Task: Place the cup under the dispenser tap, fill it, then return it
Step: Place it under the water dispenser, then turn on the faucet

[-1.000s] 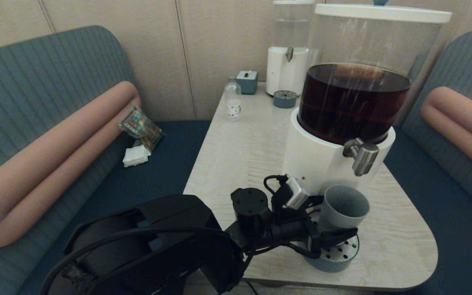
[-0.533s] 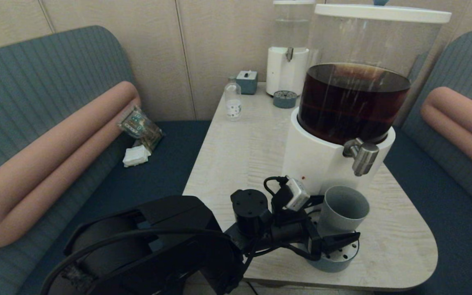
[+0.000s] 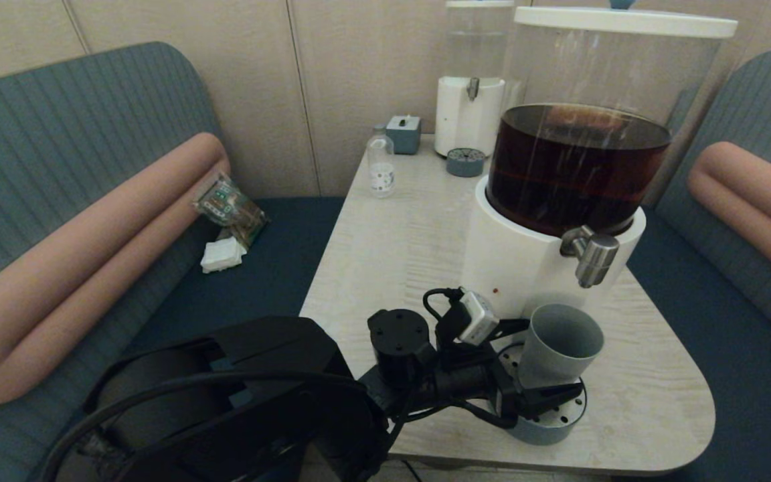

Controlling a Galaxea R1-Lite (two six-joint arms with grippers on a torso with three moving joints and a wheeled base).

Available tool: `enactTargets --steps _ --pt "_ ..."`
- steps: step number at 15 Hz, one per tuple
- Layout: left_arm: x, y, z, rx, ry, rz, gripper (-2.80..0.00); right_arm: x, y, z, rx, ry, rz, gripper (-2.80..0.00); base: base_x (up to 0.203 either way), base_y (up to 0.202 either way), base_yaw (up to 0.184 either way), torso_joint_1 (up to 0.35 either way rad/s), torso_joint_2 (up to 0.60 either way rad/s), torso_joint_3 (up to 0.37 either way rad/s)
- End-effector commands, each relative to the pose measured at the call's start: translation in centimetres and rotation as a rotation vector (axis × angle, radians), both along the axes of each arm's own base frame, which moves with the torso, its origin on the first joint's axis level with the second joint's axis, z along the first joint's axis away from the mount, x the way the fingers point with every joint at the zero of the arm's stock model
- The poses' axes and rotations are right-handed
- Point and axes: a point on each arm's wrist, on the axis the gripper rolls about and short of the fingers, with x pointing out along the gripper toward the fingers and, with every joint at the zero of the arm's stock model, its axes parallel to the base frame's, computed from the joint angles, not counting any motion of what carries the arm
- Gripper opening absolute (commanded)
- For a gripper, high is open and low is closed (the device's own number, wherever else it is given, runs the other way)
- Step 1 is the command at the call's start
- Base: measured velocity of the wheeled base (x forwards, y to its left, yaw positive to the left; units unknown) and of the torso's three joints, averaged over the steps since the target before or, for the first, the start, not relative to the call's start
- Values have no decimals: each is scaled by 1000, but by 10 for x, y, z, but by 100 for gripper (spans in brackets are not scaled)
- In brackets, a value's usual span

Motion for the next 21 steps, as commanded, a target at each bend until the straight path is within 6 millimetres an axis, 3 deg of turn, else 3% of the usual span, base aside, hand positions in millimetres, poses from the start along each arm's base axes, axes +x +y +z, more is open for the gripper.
enactTargets --steps 1,7,10,13,17,18,21 --pt "-5 5 8 -8 -8 -4 0 0 0 0 0 0 0 -280 0 0 0 0 0 0" --pt "-29 33 1 75 69 -11 0 0 0 0 0 0 0 -280 0 0 0 0 0 0" --pt "-51 56 13 106 99 -9 0 0 0 0 0 0 0 -280 0 0 0 0 0 0" --pt "-78 90 43 97 91 10 0 0 0 0 0 0 0 -280 0 0 0 0 0 0" --pt "-112 159 77 63 74 132 0 0 0 0 0 0 0 -280 0 0 0 0 0 0" --pt "-116 174 84 45 60 178 -280 0 0 0 0 0 0 -280 0 0 0 0 0 0" --pt "-127 205 105 -28 19 275 -280 0 0 0 0 0 0 -280 0 0 0 0 0 0"
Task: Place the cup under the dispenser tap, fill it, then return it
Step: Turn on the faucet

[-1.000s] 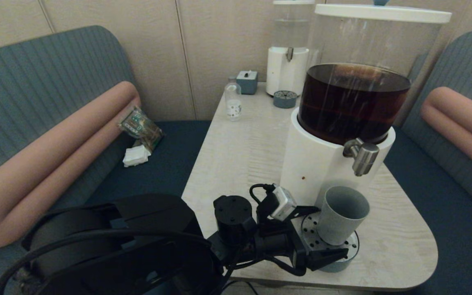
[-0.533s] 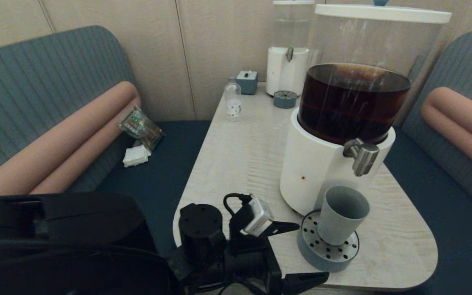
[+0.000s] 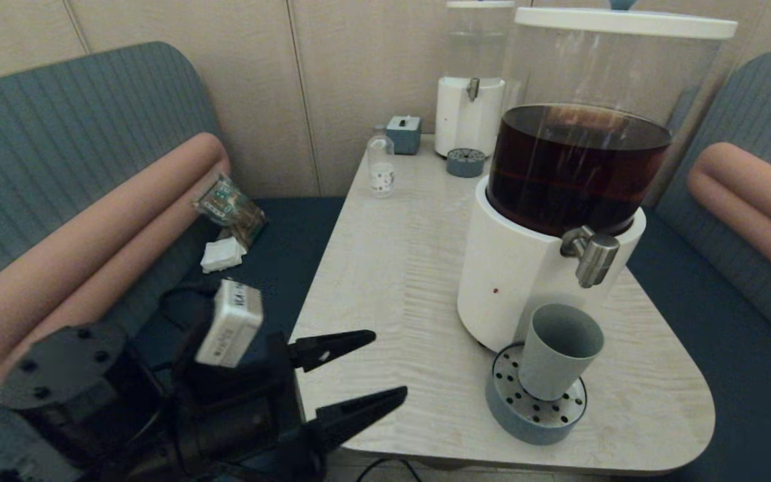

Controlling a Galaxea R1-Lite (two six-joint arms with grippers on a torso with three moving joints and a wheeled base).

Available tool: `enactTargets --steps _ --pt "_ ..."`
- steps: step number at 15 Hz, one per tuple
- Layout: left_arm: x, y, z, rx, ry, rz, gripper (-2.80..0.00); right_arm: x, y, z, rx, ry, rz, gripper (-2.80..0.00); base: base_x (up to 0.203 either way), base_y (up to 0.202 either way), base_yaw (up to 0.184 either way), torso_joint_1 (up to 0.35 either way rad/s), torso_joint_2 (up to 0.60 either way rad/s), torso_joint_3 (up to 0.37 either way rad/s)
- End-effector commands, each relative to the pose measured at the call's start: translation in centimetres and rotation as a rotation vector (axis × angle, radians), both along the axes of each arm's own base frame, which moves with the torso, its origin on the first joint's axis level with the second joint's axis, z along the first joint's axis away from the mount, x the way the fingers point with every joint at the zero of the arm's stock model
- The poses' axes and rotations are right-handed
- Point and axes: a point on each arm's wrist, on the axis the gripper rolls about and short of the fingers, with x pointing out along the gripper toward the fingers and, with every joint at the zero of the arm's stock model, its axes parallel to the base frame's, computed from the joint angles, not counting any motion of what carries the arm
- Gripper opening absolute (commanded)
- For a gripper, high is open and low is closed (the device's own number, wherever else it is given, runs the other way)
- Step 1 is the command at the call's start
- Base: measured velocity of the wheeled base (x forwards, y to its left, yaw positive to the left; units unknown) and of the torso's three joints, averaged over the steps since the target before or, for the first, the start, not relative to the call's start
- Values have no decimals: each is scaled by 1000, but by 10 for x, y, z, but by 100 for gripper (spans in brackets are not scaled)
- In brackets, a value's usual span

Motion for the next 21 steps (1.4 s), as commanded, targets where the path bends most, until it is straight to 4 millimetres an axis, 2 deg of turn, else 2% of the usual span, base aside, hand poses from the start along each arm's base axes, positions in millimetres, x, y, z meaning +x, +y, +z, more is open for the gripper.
enactTargets --steps 1,5,9,11,14,21 --pt "-14 22 27 -81 -94 70 -280 0 0 0 0 0 0 -280 0 0 0 0 0 0" --pt "-36 51 62 -262 -163 328 -280 0 0 0 0 0 0 -280 0 0 0 0 0 0" --pt "-53 101 84 -407 -260 651 -280 0 0 0 0 0 0 -280 0 0 0 0 0 0" --pt "-75 120 94 -450 -359 759 -280 0 0 0 0 0 0 -280 0 0 0 0 0 0" --pt "-114 128 94 -482 -443 792 -280 0 0 0 0 0 0 -280 0 0 0 0 0 0" --pt "-202 133 89 -435 -466 861 -280 0 0 0 0 0 0 -280 0 0 0 0 0 0"
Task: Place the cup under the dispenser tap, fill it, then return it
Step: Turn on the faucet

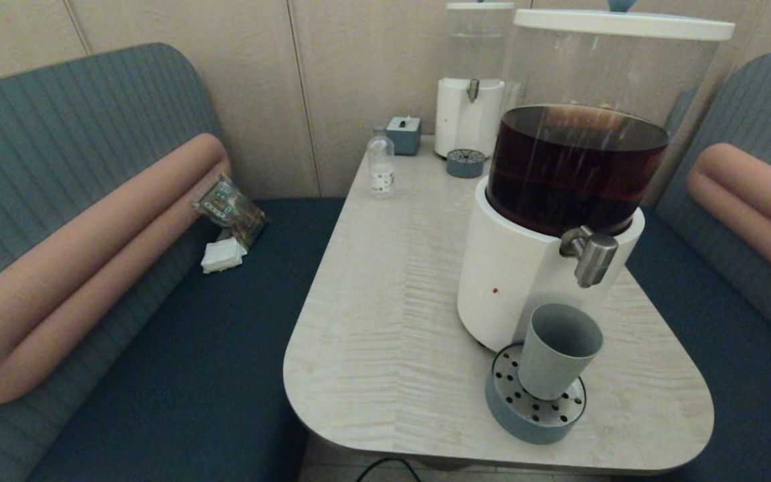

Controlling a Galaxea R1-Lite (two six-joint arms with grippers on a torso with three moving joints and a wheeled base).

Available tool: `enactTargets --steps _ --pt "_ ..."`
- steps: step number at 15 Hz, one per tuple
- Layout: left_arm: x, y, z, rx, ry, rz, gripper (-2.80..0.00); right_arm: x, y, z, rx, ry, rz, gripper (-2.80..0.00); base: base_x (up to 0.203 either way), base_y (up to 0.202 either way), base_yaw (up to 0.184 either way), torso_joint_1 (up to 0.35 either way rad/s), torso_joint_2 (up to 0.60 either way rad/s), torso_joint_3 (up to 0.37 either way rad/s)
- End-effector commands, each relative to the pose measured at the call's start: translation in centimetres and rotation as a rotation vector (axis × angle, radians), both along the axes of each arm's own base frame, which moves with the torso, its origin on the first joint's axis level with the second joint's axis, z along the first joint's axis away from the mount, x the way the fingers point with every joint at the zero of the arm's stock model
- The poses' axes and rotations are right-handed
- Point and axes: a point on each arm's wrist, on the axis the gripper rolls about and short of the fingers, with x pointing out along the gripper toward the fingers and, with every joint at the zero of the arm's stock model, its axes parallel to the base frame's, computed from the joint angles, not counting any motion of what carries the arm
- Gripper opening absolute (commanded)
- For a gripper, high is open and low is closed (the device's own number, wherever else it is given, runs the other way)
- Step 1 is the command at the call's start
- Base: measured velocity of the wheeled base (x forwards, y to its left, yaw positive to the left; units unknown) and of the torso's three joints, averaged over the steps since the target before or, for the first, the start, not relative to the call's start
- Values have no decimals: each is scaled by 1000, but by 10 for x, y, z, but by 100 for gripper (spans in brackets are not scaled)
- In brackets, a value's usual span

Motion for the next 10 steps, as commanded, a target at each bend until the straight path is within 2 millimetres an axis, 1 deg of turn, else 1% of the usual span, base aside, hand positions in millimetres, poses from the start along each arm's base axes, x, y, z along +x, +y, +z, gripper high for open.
enactTargets --steps 1,3,4,5,6,7,8,10 --pt "-44 1 -4 3 -74 22 -280 0 0 0 0 0 0 -280 0 0 0 0 0 0" --pt "-65 1 -17 31 -59 47 -280 0 0 0 0 0 0 -280 0 0 0 0 0 0" --pt "-75 1 -28 57 -47 61 -280 0 0 0 0 0 0 -280 0 0 0 0 0 0" --pt "-80 0 -43 91 -7 76 -280 0 0 0 -1 1 0 -280 0 0 0 0 0 0" --pt "-75 0 -65 151 98 102 -280 0 0 0 0 0 0 -280 0 0 0 0 0 0" --pt "-65 0 -82 183 178 117 -280 0 0 0 0 0 0 -280 0 0 0 0 0 0" --pt "-56 0 -96 197 235 131 -280 0 0 0 0 0 -1 -280 0 0 0 0 0 0" --pt "-39 1 -132 218 374 171 -280 0 0 0 0 0 0 -280 0 0 0 0 0 0"
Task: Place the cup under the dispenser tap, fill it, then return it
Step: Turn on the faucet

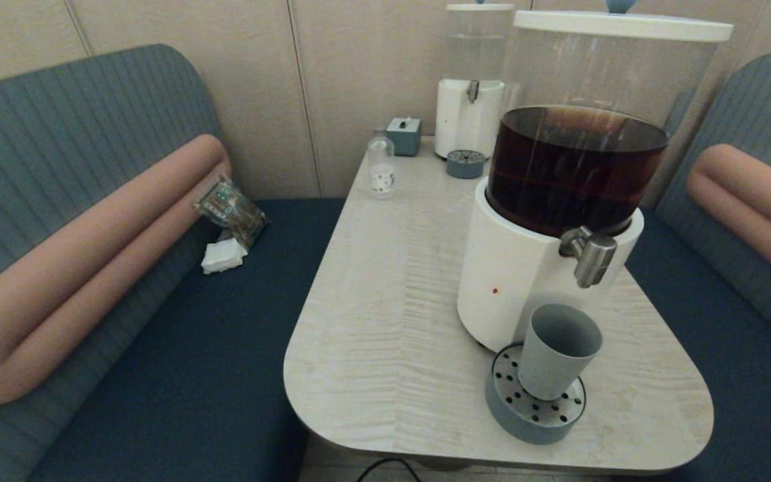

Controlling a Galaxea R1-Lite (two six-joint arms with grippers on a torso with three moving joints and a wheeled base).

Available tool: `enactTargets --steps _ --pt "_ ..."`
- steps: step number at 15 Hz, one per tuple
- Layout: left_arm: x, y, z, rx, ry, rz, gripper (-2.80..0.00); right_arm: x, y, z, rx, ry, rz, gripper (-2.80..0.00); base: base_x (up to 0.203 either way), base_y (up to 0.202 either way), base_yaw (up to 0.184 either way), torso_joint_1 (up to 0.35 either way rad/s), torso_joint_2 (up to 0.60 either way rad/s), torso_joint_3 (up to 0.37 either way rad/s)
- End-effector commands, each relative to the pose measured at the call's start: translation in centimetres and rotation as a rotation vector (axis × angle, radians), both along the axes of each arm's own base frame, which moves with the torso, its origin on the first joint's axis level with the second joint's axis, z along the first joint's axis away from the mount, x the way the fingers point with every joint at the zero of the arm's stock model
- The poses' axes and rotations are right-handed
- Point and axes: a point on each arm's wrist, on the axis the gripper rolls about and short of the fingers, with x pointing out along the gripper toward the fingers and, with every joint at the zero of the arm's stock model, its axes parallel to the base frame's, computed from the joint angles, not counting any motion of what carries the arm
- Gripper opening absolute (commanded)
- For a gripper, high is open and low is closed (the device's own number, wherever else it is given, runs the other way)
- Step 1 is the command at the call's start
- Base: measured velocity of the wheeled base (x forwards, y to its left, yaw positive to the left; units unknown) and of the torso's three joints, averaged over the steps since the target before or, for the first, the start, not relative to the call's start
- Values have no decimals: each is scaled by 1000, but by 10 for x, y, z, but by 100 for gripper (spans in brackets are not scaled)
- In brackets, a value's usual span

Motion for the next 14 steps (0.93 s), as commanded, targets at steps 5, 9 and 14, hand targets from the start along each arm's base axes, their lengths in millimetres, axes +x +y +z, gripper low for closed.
enactTargets --steps 5,9,14 --pt "11 3 -50 -29 301 129 -280 0 0 0 0 0 0 -280 0 0 0 0 0 0" --pt "12 3 -50 -34 288 136 -280 0 0 0 -3 -2 0 -280 0 0 0 0 0 0" --pt "12 3 -50 -36 280 137 -280 0 1 -2 -151 10 23 -280 0 0 0 0 0 0"
